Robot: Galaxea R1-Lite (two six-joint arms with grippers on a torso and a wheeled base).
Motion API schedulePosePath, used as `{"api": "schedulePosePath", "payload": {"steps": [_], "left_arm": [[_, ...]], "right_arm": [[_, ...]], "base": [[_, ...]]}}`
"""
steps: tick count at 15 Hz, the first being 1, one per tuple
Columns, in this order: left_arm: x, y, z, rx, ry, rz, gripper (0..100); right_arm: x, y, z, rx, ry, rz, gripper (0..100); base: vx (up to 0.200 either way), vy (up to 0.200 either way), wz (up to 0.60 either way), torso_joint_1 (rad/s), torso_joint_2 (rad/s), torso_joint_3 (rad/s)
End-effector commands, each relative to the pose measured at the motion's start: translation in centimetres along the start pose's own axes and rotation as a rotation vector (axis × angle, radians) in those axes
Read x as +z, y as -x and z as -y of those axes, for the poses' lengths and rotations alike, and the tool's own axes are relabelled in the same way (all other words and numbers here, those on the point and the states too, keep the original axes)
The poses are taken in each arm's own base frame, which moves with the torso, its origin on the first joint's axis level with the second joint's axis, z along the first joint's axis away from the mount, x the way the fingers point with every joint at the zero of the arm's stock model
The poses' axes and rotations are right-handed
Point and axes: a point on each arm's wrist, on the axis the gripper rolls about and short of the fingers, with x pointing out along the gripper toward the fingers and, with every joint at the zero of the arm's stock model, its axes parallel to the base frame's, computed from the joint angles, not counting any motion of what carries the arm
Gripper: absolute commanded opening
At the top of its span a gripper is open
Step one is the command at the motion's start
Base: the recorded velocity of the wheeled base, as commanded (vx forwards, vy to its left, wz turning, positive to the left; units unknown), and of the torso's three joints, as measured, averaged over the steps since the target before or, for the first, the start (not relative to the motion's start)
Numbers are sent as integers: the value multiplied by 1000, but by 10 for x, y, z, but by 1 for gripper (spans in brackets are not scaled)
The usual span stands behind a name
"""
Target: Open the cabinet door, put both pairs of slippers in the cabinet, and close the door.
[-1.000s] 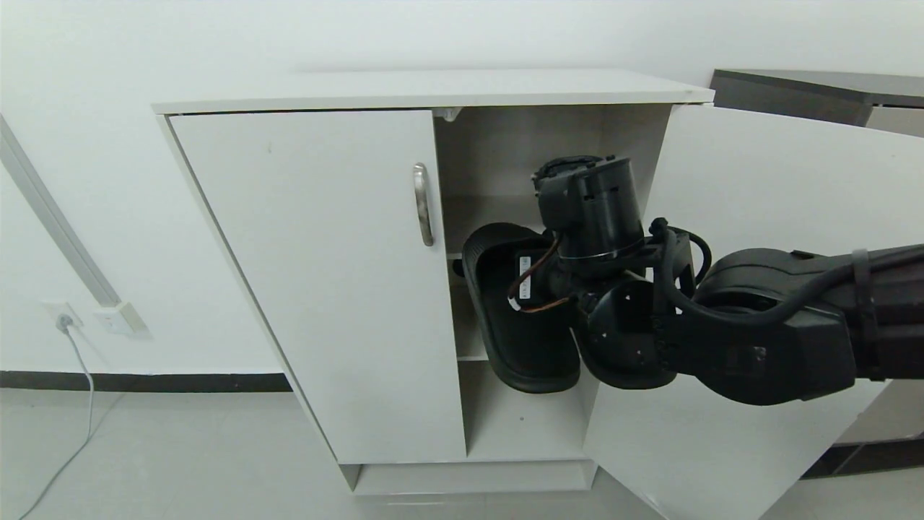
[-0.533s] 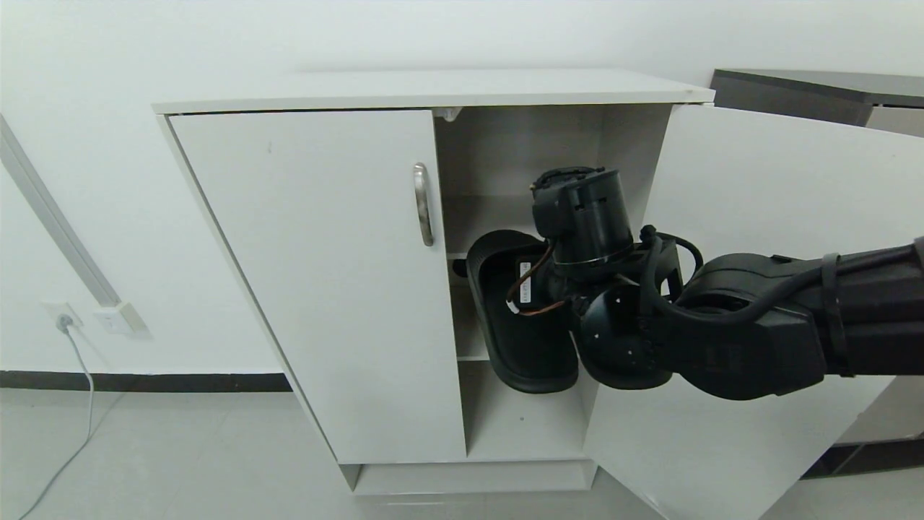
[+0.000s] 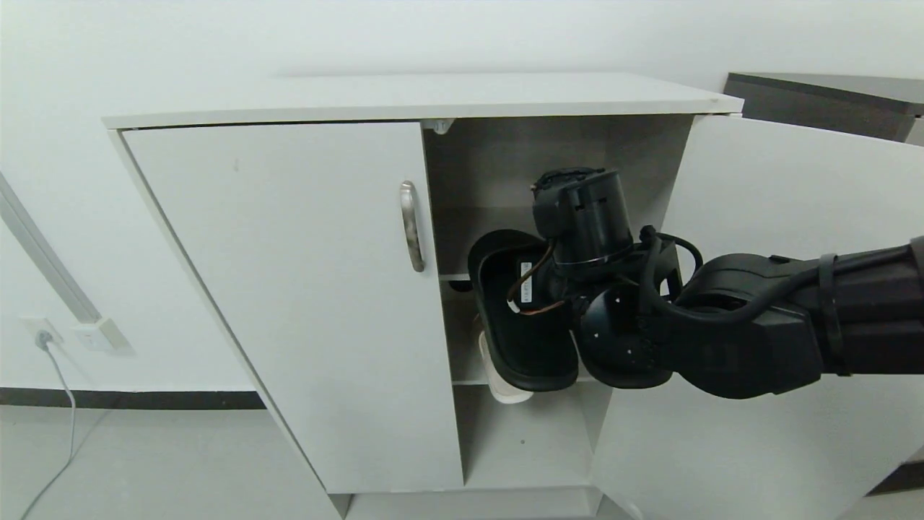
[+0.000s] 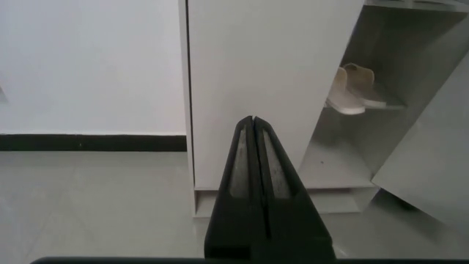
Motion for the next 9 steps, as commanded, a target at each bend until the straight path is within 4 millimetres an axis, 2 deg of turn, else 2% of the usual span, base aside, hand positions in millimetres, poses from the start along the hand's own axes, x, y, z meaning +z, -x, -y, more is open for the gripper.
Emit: {"api": "schedulePosePath", "payload": {"steps": [1,4,7,9], "left_arm": [[0,0,0,0,0,-1,0],[0,0,0,0,0,-1,0],[0,0,0,0,0,-1,0],[0,0,0,0,0,-1,0]], "right_arm": [[0,0,0,0,0,0,0],[-2,-3,-1,-4,2,-3,0],[-4,-13,0,-20,3,-6,0],[-7,-27,-4,-35,2,-8,0]], "base": [[200,0,0,2,2,2],[200,0,0,2,-2,4],[0,0,0,0,0,0],[0,0,0,0,0,0]]}}
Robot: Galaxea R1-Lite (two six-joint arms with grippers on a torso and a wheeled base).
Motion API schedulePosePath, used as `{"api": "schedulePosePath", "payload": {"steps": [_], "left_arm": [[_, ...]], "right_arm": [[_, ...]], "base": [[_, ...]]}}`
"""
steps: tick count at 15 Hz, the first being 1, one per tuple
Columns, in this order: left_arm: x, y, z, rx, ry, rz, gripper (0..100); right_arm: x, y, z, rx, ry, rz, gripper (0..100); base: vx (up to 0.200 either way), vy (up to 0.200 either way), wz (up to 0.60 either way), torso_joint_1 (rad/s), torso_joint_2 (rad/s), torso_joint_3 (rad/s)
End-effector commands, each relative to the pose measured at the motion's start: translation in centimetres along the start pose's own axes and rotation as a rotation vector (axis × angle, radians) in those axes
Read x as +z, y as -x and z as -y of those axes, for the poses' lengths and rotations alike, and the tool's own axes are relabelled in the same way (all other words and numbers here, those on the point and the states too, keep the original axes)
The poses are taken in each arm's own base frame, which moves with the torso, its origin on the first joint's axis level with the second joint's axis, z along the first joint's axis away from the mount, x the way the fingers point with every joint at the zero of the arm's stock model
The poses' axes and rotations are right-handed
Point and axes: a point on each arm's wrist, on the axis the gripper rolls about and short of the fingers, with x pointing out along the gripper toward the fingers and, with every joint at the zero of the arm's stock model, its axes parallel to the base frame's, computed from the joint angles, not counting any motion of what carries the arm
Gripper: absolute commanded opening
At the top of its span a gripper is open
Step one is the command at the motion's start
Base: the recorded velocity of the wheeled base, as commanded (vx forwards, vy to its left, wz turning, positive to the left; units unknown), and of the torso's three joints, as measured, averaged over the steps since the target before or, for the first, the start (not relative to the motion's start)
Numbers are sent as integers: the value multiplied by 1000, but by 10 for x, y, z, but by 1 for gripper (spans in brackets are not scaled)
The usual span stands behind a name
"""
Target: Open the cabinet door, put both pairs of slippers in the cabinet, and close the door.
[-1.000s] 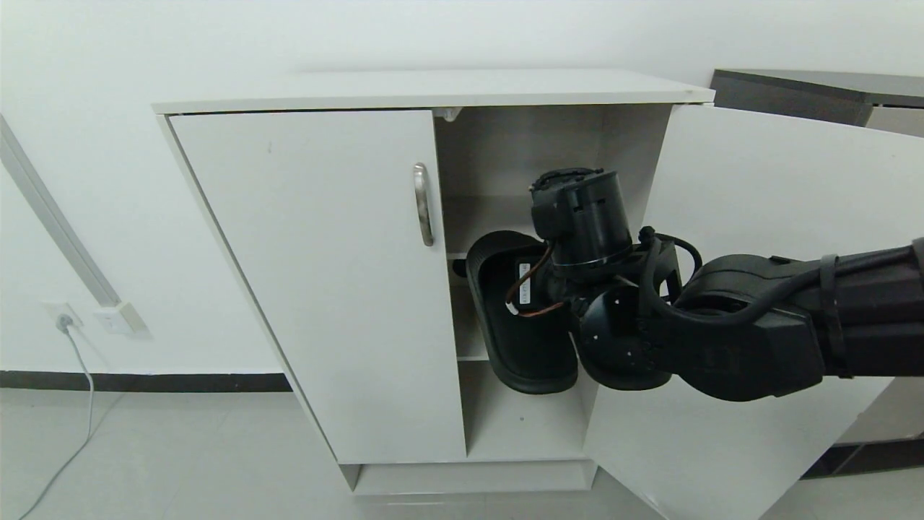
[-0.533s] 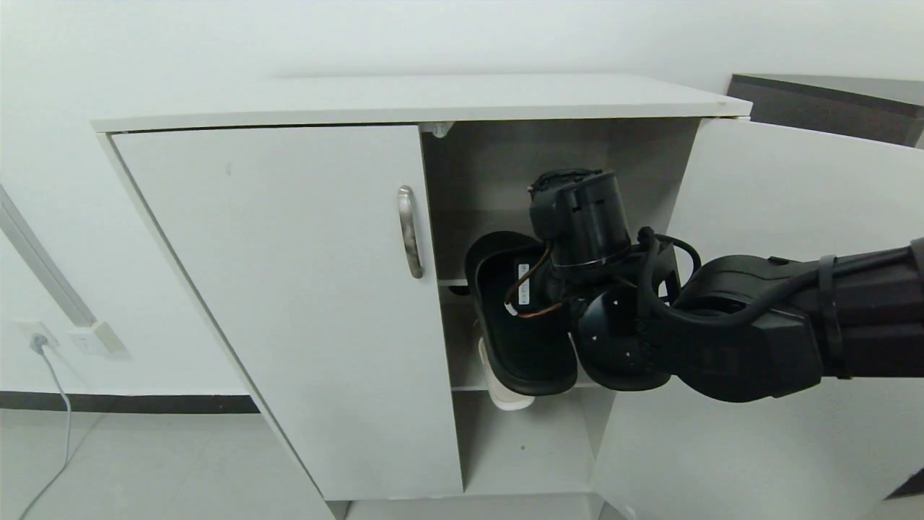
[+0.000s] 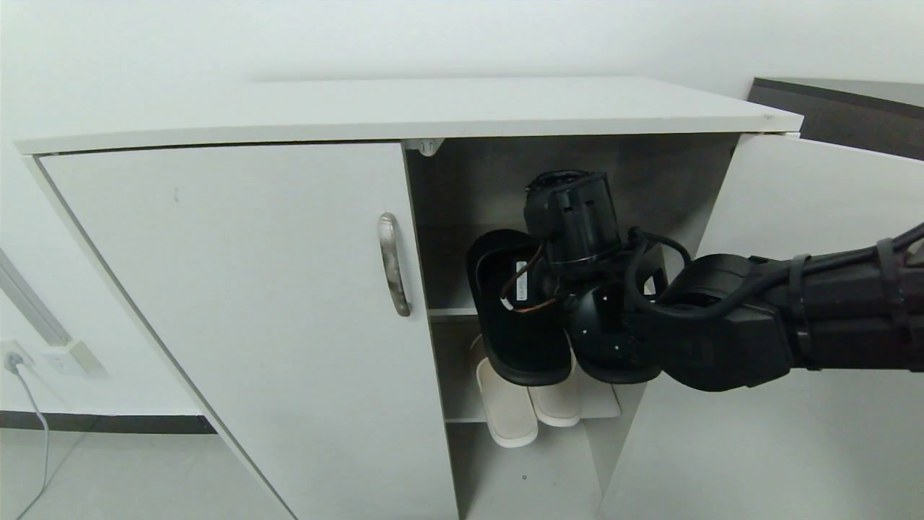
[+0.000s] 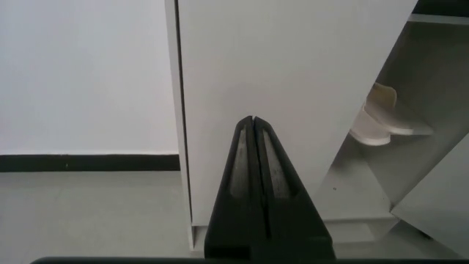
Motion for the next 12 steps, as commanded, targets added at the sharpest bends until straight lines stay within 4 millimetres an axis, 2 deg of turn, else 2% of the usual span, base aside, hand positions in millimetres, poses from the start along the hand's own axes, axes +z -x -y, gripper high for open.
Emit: {"api": "schedulePosePath", "payload": {"steps": [1,9,12], "left_arm": [[0,0,0,0,0,-1,0],[0,0,0,0,2,-1,0],[0,0,0,0,2,-1,0]], "right_arm": [[-7,-18,-5,-19,4,-8,0],[10,-49,-10,-66,3,-22,0],[11,-54,-10,-77,11,-29,0]], "base": [[0,0,0,0,0,0],[0,0,0,0,0,0],[0,0,0,0,0,0]]}}
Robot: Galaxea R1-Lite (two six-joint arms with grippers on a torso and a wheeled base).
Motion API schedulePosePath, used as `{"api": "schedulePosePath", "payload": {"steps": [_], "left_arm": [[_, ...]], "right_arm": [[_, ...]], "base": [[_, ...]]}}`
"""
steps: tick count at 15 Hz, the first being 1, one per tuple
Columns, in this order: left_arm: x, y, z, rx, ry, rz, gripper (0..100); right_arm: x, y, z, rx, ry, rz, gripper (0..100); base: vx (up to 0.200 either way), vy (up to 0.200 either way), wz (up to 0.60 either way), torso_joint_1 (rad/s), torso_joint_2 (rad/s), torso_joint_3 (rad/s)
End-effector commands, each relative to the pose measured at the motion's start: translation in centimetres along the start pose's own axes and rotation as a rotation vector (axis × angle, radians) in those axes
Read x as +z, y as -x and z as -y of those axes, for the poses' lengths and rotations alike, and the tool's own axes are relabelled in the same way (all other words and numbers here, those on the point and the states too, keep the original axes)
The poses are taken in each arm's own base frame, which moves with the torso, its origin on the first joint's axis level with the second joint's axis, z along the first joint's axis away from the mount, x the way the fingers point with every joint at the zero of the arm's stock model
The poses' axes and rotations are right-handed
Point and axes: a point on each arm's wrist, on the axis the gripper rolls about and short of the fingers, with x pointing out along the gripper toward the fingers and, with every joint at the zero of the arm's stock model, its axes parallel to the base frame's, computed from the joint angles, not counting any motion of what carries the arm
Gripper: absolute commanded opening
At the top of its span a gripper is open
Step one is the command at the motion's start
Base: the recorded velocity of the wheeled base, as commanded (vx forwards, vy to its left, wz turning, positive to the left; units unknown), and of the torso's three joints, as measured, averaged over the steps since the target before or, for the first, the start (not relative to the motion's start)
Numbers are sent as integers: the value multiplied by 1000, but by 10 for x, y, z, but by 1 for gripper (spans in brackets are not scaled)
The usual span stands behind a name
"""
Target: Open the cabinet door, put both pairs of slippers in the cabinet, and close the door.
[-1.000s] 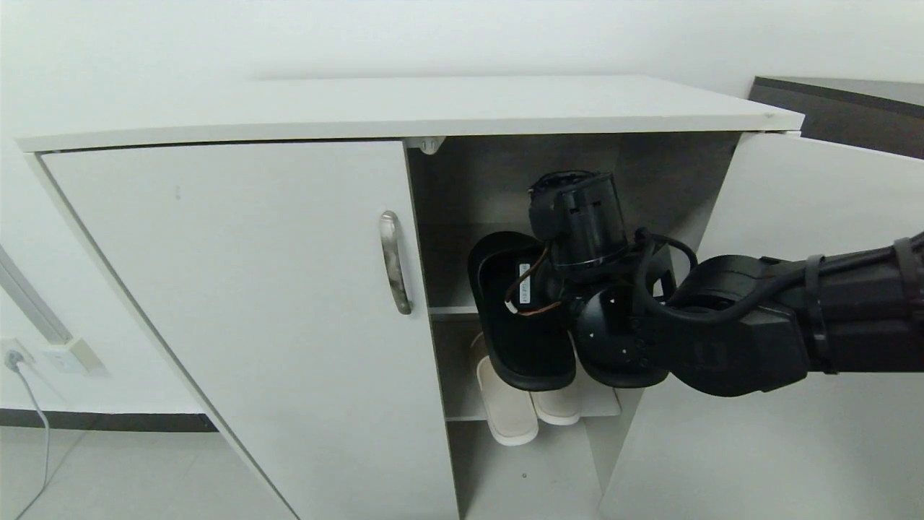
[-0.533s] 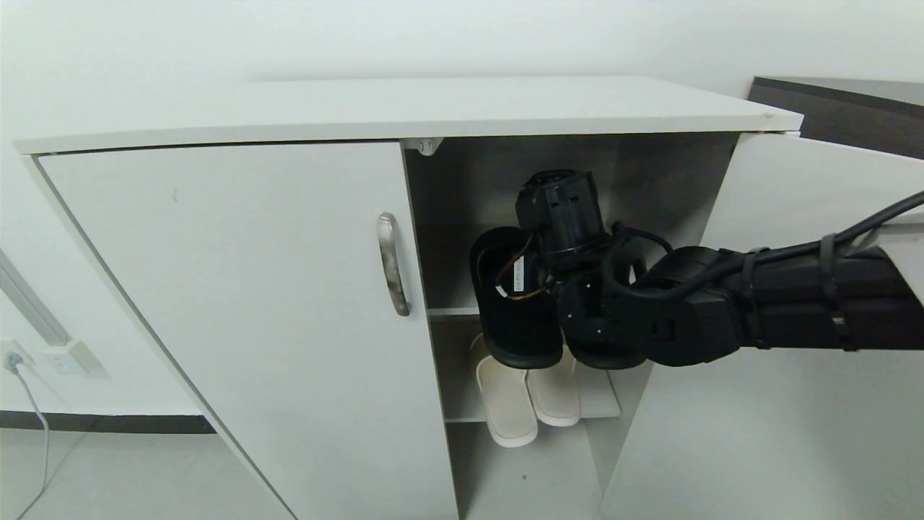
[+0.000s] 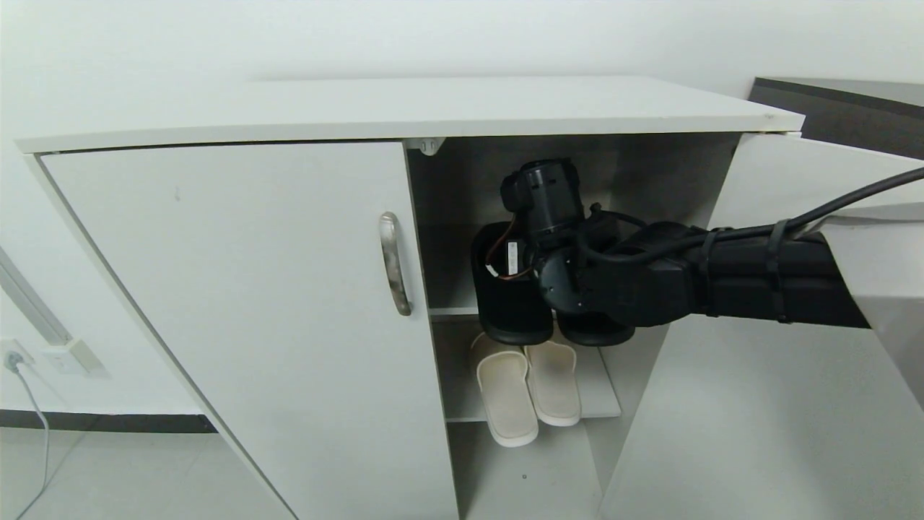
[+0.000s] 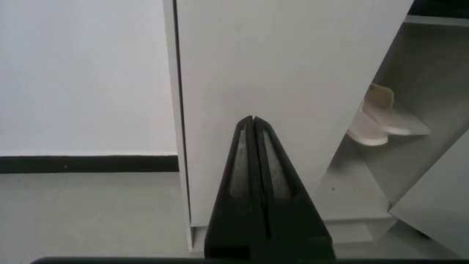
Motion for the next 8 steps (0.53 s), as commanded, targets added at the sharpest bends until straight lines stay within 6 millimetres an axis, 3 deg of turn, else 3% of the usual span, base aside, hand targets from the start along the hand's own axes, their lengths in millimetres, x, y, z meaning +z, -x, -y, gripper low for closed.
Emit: {"api": "schedulePosePath", "payload": {"steps": [1,8], "left_arm": [[0,0,0,0,0,-1,0],[0,0,0,0,0,-1,0]], "right_arm": [[-1,-6,-2,-5,0,-1,0],[0,-8,-2,-9,-4,2,0]], "base": [[0,0,0,0,0,0],[0,0,0,0,0,0]]}}
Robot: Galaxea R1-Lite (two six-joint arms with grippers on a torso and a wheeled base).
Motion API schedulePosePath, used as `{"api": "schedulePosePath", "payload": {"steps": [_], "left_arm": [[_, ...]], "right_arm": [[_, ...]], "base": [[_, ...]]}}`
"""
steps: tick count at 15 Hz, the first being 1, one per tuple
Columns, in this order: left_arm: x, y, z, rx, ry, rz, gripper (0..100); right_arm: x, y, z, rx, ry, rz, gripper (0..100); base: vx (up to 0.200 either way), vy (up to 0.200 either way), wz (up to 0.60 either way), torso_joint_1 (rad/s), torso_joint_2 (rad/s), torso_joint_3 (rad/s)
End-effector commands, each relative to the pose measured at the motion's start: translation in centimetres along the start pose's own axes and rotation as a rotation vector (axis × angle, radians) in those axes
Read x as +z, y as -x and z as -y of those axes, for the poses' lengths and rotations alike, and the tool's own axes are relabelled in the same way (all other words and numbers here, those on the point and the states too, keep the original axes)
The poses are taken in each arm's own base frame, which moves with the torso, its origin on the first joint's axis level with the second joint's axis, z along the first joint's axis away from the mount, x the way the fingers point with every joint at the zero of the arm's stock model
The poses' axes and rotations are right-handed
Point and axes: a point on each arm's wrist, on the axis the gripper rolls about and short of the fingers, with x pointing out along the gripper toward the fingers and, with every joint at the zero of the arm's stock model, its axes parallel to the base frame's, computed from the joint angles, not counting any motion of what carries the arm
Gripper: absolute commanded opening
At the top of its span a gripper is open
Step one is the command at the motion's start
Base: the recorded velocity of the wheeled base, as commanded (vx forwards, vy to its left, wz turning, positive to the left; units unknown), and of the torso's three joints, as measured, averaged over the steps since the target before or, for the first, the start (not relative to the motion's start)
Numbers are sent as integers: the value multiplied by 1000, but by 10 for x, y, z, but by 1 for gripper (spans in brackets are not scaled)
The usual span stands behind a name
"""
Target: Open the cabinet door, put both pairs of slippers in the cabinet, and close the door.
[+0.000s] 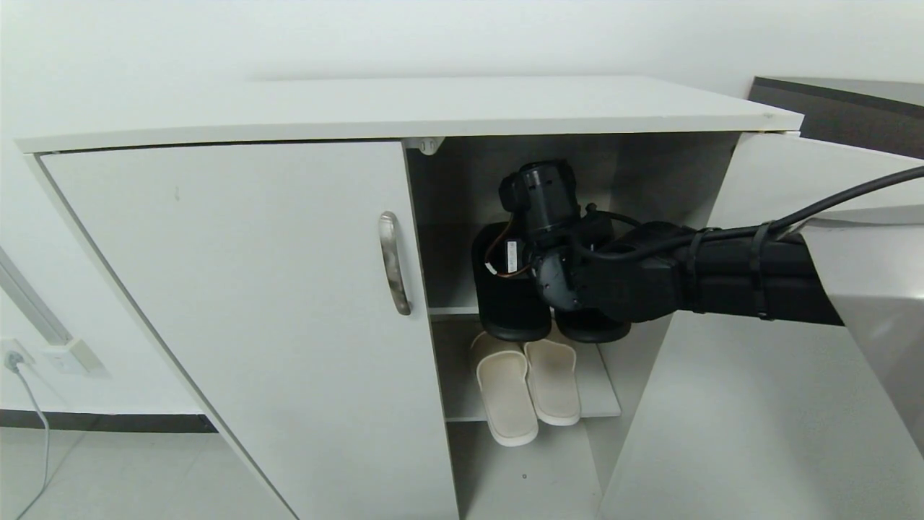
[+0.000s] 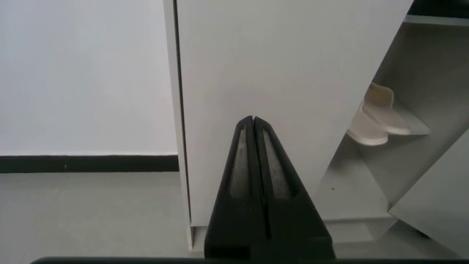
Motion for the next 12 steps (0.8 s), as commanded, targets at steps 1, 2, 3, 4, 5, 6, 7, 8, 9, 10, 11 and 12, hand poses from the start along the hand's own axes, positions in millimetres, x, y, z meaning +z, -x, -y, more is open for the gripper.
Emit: {"api": "schedulePosePath", "payload": {"steps": [1,2,3,4,5,6,7,8,9,10,11,12], "left_arm": [[0,0,0,0,1,-1,0],[0,0,0,0,1,-1,0],[0,0,0,0,1,-1,0],[0,0,0,0,2,-1,0],[0,0,0,0,4,-1,0],[0,0,0,0,4,-1,0],[0,0,0,0,4,-1,0],[0,0,0,2,4,-1,0],[0,0,0,0,4,-1,0],[0,0,0,2,4,-1,0],[0,0,0,0,4,-1,0],[0,0,0,0,2,-1,0]], "right_arm": [[0,0,0,-1,1,-1,0],[-2,-2,0,-3,2,-3,0],[-2,-2,0,-3,2,-3,0],[-3,-2,0,-5,1,-5,0],[-3,-2,0,-5,2,-6,100],[-3,-1,0,-4,4,-7,100],[-3,0,0,-18,7,-4,100],[-4,1,0,-46,11,1,100],[-6,2,1,-56,15,-2,100],[-6,9,2,-48,18,-7,100],[-5,17,4,-39,19,-6,100],[-5,26,6,-29,26,-12,100]], "base": [[0,0,0,0,0,0],[0,0,0,0,0,0],[0,0,0,0,0,0],[0,0,0,0,0,0],[0,0,0,0,0,0],[0,0,0,0,0,0],[0,0,0,0,0,0],[0,0,0,0,0,0],[0,0,0,0,0,0],[0,0,0,0,0,0],[0,0,0,0,0,0],[0,0,0,0,0,0]]}}
